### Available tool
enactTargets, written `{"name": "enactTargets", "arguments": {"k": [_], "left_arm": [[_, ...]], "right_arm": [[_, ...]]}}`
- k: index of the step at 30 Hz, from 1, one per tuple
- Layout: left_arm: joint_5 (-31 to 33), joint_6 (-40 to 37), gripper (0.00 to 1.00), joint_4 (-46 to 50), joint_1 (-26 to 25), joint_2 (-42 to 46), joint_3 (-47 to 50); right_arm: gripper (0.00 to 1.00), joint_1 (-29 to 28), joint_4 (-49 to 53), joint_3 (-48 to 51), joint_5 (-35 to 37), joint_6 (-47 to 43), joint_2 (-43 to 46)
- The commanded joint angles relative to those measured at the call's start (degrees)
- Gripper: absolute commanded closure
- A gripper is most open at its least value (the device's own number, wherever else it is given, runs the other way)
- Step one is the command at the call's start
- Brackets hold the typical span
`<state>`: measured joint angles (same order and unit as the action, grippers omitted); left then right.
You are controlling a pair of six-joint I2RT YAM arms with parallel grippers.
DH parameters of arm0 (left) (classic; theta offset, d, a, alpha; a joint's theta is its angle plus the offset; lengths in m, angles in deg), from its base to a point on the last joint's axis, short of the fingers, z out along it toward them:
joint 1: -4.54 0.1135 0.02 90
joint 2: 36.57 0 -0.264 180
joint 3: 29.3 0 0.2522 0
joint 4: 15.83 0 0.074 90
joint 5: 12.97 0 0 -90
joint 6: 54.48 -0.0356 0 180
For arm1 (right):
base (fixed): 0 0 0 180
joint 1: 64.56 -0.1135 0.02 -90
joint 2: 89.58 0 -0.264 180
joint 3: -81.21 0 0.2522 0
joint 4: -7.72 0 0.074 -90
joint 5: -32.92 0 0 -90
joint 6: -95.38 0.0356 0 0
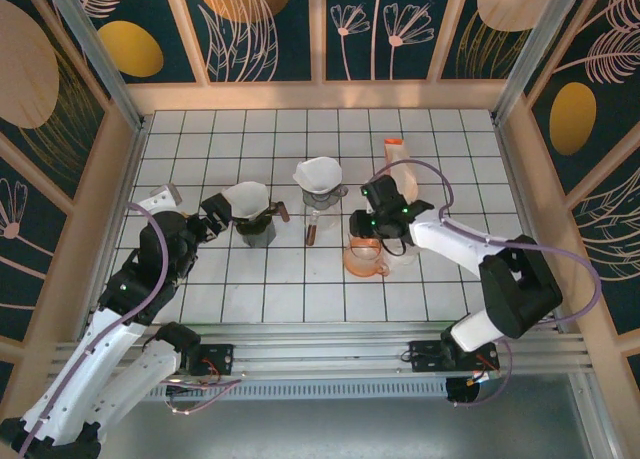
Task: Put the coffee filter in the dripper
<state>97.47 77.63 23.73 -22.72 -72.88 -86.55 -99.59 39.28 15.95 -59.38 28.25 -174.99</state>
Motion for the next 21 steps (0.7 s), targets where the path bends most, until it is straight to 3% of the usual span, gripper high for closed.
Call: {"name": "enactTargets", "arguments": {"k": [1, 5, 8, 21], "left_arm": [[0.7, -0.2, 0.01, 0.1, 0.4, -0.2, 0.2], [0.6, -0.2, 0.01, -0.1, 0.4, -0.5, 0.3], [0.7, -0.3, 0.01, 0.0, 0.4, -0.4, 0.3], [0.8, -0.2, 0.01, 0.1, 0.4, -0.2, 0.9]], "right_arm": [[0.6, -1.2, -0.6, 1.8, 3.4, 2.5, 2.8], [0.4, -1.2, -1.0, 2.5, 4.2, 3.2, 6.0], [0.34, -1.2, -1.3, 3.3, 1.7, 4.5, 7.1], [0.32, -7.5, -3.0, 8.7, -0.8, 11.6, 11.0]]}}
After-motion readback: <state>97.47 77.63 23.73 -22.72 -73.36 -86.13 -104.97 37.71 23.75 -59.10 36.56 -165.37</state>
